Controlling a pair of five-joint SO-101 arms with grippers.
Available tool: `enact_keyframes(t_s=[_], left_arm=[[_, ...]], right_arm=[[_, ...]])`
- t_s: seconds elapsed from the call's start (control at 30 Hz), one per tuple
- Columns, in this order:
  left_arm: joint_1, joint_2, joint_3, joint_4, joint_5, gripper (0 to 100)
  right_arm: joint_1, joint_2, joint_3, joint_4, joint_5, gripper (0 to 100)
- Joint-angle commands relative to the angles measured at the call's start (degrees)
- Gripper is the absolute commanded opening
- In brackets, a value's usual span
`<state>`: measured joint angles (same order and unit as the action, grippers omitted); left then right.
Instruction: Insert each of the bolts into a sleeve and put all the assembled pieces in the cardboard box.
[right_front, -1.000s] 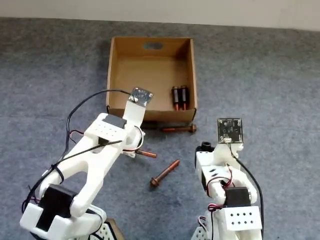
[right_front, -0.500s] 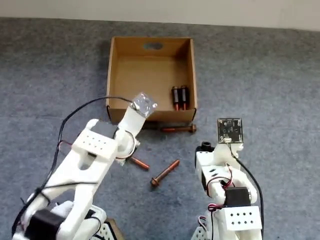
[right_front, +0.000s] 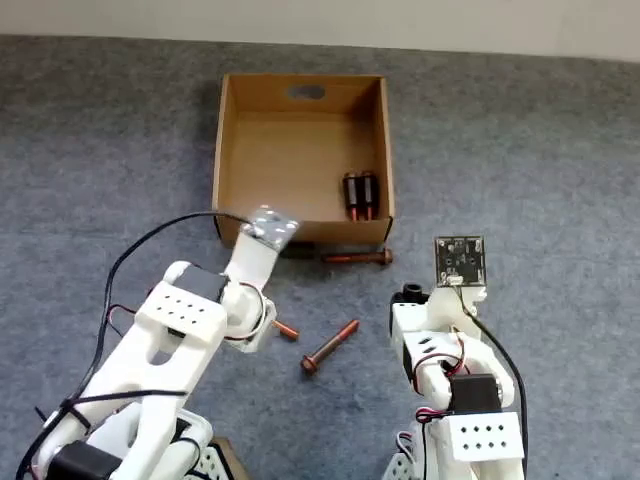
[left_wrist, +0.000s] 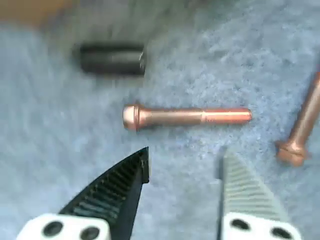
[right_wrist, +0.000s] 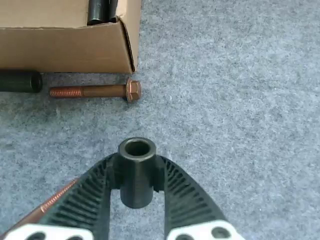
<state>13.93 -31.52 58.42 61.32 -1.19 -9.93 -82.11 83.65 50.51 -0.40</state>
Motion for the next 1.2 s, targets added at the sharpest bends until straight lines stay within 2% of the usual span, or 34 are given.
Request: enact_keyframes(t_s=[0.0,0.4,0.53,0.83,1.0,1.17], left_arm=[[2.86,-1.89,0.22,-0.09,10.29,27],[5.49,-1.54,-0.13,-0.35,10.9,27],[5.41,-1.45,0.31,-4.84,11.16,27],[5.41,-1.45,6.37,-15.12,19.96,27],[5.41,-1.45,6.37,-16.0,25.23,27],[5.49,-1.45,6.55,-15.91,25.58,27]], right_arm=[[-0.57,-0.92,-0.48,-0.84,-0.44,0.6],[-0.57,-0.92,-0.48,-0.84,-0.44,0.6],[-0.57,-0.92,-0.48,-0.84,-0.44,0.6],[-0.57,-0.92,-0.48,-0.84,-0.44,0.6],[-0.57,-0.92,-0.48,-0.84,-0.44,0.6],[-0.57,-0.92,-0.48,-0.84,-0.44,0.6]])
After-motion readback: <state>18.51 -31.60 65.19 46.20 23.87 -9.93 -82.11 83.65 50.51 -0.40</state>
